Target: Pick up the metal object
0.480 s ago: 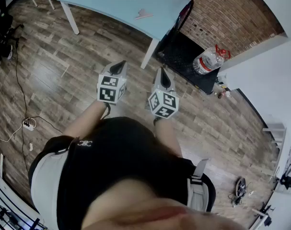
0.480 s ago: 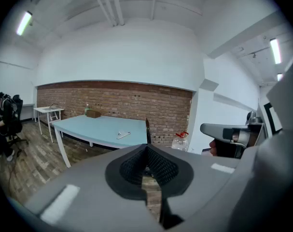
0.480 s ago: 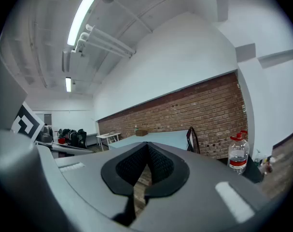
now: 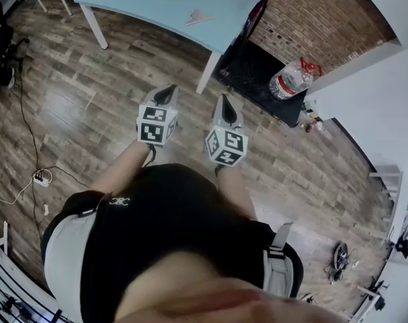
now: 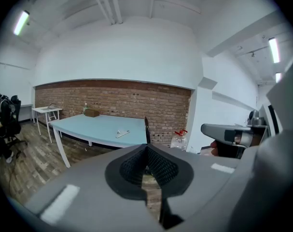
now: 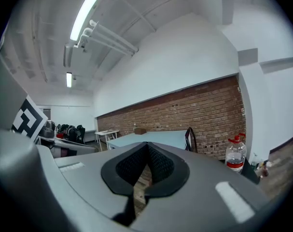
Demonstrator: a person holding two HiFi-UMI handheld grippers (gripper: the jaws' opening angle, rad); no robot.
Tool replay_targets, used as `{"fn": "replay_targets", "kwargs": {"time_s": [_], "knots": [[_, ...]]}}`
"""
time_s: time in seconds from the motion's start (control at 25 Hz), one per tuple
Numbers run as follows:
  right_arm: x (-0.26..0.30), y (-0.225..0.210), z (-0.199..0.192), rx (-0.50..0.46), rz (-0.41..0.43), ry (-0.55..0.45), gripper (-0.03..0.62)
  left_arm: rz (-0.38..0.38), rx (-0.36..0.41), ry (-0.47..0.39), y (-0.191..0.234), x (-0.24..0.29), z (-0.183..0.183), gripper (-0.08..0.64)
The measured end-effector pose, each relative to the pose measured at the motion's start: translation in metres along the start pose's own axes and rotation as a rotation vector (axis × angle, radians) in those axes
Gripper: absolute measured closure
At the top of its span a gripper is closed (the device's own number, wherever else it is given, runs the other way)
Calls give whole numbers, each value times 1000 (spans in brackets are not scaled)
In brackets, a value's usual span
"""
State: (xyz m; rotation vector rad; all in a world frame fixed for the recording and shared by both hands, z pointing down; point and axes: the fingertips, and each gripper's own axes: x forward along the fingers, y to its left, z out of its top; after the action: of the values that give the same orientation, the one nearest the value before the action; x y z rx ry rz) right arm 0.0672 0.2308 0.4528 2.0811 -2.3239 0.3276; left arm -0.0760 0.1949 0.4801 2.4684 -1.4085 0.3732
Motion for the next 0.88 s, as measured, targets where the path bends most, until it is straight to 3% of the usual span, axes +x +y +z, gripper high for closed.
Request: {"fn": "replay_targets", "kwargs": {"time_s": [0.24,0.88], "knots": [[1,-2,-2,30,-8,4,581,-7,-19,11,2,2,-3,560],[21,44,-9,-23,-58,5,580,-33,-14,22,52,-8,-11,560]]}}
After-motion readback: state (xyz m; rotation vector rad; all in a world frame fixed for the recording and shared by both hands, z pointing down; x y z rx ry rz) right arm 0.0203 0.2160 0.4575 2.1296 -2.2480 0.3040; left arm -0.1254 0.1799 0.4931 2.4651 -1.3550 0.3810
